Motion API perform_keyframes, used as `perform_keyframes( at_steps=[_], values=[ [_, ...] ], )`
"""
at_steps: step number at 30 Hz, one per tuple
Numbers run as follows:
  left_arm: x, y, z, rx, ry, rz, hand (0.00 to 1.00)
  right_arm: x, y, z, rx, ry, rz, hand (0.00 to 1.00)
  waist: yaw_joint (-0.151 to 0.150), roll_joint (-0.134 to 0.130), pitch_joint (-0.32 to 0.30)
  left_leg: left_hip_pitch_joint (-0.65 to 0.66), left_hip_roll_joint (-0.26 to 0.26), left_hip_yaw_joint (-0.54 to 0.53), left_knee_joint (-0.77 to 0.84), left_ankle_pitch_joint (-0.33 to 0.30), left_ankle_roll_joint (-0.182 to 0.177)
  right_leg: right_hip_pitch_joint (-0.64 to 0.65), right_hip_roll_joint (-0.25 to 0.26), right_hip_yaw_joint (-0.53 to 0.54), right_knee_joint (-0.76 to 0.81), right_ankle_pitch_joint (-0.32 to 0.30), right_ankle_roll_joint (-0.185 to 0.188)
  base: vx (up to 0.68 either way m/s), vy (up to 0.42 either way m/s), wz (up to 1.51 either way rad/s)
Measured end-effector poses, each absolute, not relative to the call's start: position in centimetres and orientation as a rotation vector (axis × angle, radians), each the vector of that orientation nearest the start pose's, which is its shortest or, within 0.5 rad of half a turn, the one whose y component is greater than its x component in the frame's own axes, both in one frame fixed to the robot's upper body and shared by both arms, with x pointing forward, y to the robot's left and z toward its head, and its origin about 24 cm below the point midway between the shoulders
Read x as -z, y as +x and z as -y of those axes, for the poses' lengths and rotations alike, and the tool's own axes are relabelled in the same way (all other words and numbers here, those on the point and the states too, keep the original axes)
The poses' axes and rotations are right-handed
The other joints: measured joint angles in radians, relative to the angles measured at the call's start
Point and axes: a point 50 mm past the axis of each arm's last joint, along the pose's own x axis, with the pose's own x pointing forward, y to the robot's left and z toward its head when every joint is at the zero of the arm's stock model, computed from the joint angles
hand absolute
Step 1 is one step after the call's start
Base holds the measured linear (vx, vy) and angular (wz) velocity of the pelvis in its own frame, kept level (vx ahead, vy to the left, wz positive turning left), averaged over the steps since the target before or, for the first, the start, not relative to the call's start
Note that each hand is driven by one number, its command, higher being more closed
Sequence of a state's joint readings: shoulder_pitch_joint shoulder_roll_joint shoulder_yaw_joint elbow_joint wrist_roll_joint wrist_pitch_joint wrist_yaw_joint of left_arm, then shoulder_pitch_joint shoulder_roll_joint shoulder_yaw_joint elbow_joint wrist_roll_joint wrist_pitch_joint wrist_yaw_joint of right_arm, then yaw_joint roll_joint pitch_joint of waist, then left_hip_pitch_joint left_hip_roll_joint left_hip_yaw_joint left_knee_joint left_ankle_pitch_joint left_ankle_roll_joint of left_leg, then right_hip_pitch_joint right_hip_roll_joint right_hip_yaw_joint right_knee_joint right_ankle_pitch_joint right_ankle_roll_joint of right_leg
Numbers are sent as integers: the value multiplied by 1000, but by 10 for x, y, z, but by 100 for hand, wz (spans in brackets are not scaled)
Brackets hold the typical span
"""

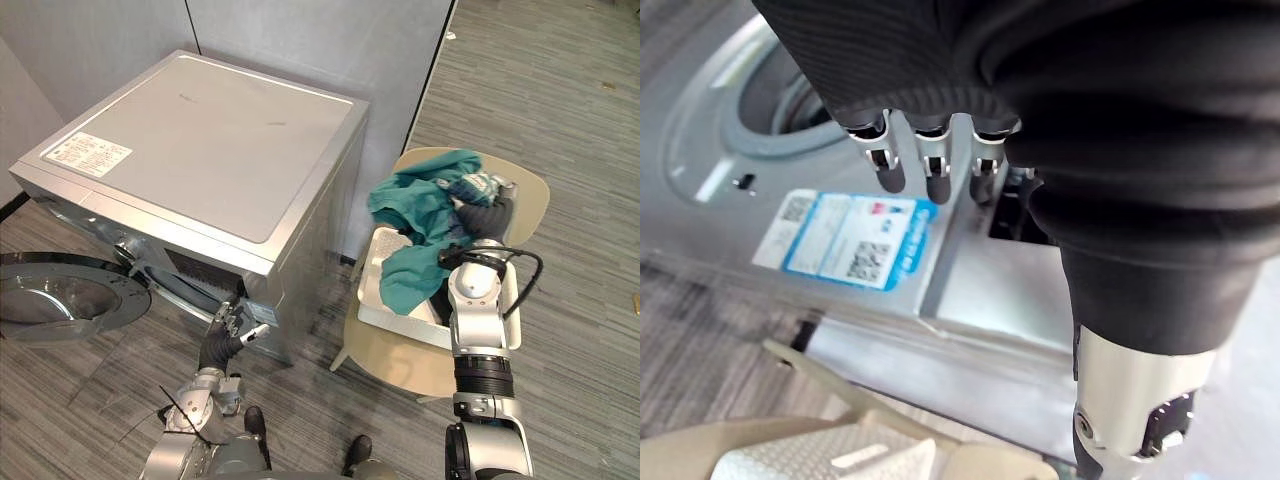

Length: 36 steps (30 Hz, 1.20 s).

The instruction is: Pick up the laundry basket with both hands and put the clothes into the washing machine.

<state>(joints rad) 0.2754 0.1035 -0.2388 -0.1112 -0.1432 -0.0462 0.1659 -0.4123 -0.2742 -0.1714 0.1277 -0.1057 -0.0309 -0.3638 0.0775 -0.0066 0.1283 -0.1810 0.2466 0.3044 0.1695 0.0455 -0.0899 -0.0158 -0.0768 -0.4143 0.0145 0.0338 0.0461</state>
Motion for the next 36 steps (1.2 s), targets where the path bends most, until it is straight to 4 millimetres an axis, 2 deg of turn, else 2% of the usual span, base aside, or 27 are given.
perform_keyframes(
  at_steps=[3, 5, 6, 7, 8, 9, 11, 12, 14, 15, 22, 32, 36],
  values=[
    [-33, 194, -119, 96, -10, -28, 0, -164, 315, 220, 403, -230, 448, 100, 7, 19, 0, -12, 17, 8, 43, -27, -4, -11, 7, 27, 1, -7, -9, -132, 42, -14],
    [-86, 209, -73, 345, -14, 248, 0, -175, 313, 211, 351, -207, 502, 100, -5, 24, -4, -29, 13, 7, 36, -27, -4, -31, 7, 62, 0, -5, -10, -130, 63, -3],
    [-100, 213, -64, 400, -14, 321, 0, -178, 312, 207, 334, -207, 516, 100, -11, 25, -5, -33, 12, 7, 33, -27, -4, -37, 7, 66, 0, -5, -10, -110, 44, -16],
    [-120, 217, -46, 506, -16, 431, 0, -185, 309, 203, 307, -190, 549, 100, -18, 26, -9, -34, 8, 9, 18, -26, -4, -44, 5, 83, -4, -5, -10, -71, 38, -25],
    [-134, 219, -35, 571, -11, 498, 0, -192, 305, 199, 294, -170, 587, 100, -38, 30, -13, -34, -5, 8, 5, -25, -4, -48, 4, 94, -19, 1, -2, -46, 44, -29],
    [-140, 221, -30, 594, -7, 522, 0, -197, 302, 197, 288, -154, 615, 100, -50, 34, -16, -35, -7, 9, -2, -22, -4, -52, 2, 102, -26, 8, 1, -20, 39, -25],
    [-137, 225, -25, 614, 21, 514, 0, -206, 297, 194, 282, -141, 662, 100, -69, 41, -21, -32, -16, 13, -22, 1, 0, -66, 1, 121, -35, 19, 4, -6, 22, -30],
    [-127, 232, -18, 639, 53, 467, 0, -215, 291, 193, 281, -134, 710, 100, -76, 42, -23, -34, -22, 22, -43, 11, -3, -85, -1, 137, -41, 36, 3, 9, 9, -32],
    [-116, 242, -14, 638, 117, 418, 0, -222, 286, 190, 271, -121, 747, 100, -95, 42, -23, -36, -26, 31, -75, 34, -2, -102, 2, 143, -53, 45, 9, 35, -14, -20],
    [-114, 248, -11, 640, 158, 412, 0, -224, 284, 189, 268, -113, 760, 100, -102, 40, -23, -36, -33, 36, -98, 52, -1, -117, 1, 146, -52, 69, 5, 48, -19, -7],
    [-134, 261, 9, 660, 184, 468, 0, -227, 282, 187, 256, -87, 778, 100, -116, 41, -24, -1, -39, 85, -129, 58, -1, -131, 11, 196, -53, 92, -3, 93, -8, -22],
    [-139, 272, 13, 584, 220, 478, 0, -229, 279, 175, 143, -47, 787, 100, -122, 41, -24, 55, -44, 121, -157, 47, -3, -112, 11, 227, -53, 87, 5, 14, 16, -11],
    [-138, 277, 13, 538, 283, 480, 0, -224, 269, 173, 105, -35, 787, 100, -120, 41, -24, 59, -53, 116, -181, 53, -5, -114, 7, 223, -55, 77, 17, -18, 15, 4]
  ],
)
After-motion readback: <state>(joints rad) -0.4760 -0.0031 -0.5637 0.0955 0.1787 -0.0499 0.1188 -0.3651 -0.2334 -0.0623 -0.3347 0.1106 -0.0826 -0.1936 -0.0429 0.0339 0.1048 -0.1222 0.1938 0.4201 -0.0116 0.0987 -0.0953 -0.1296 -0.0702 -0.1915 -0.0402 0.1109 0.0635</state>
